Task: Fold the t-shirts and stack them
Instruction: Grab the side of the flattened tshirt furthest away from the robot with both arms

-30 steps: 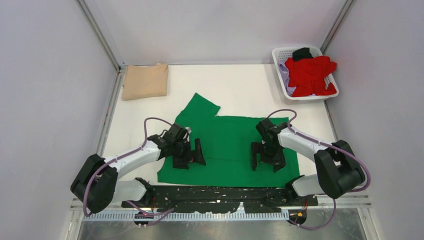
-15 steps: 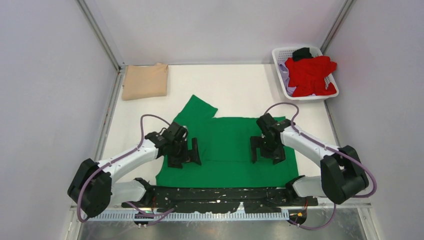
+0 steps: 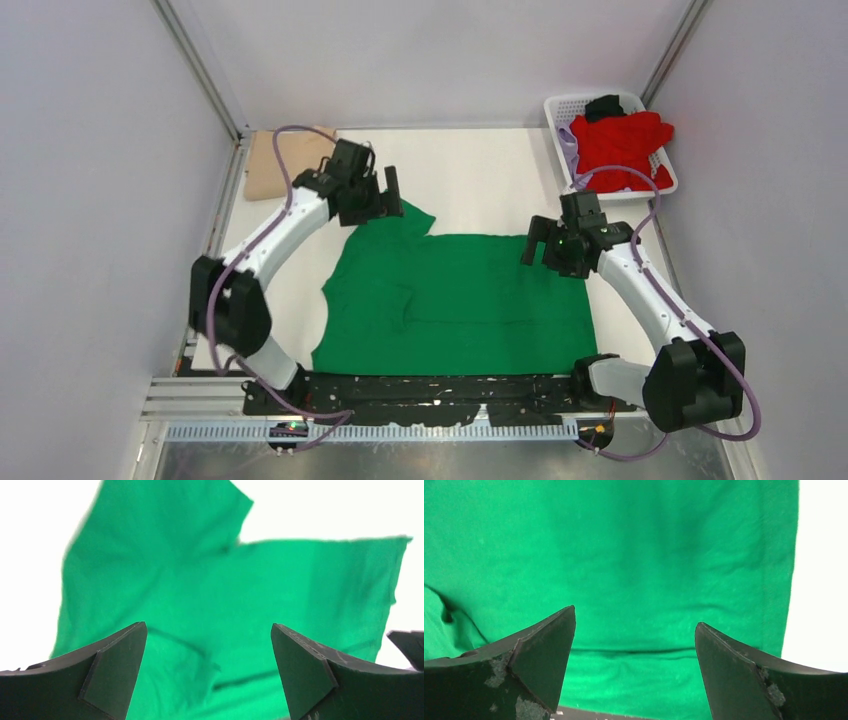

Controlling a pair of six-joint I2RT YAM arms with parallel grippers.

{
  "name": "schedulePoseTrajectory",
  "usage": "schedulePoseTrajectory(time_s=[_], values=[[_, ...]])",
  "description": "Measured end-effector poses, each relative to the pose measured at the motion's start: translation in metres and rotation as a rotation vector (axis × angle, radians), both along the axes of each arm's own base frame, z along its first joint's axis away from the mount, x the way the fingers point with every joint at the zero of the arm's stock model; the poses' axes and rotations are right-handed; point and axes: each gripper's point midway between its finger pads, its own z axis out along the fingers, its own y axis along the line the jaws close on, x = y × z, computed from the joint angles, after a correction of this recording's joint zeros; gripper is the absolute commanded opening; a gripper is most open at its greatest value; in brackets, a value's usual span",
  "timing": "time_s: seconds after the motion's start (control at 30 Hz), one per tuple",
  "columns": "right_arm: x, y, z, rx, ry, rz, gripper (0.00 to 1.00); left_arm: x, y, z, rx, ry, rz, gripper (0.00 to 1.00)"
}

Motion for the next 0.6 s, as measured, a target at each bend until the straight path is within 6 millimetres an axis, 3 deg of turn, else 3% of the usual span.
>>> schedulePoseTrajectory(time_s=[0.17, 0.3, 0.43, 0.6], values=[[0.029, -0.023, 0.001, -0.010, -0.068, -0.102, 0.95, 0.107, 0.013, -0.018, 0.039, 0.010, 0.055, 1.00], [0.041, -0.032, -0.005, -0.013, -0.077, -0.138, 0.95, 0.177, 0.013, -0.039, 0.036, 0.015, 0.042, 1.00], [0.047, -0.040, -0.010, -0.014, -0.069, -0.171, 0.96, 0.217, 0.012, -0.058, 0.018, 0.009, 0.020, 1.00], [0.052, -0.048, -0.009, -0.010, -0.084, -0.199, 0.95, 0.223, 0.003, -0.087, -0.048, 0.071, 0.004, 1.00]])
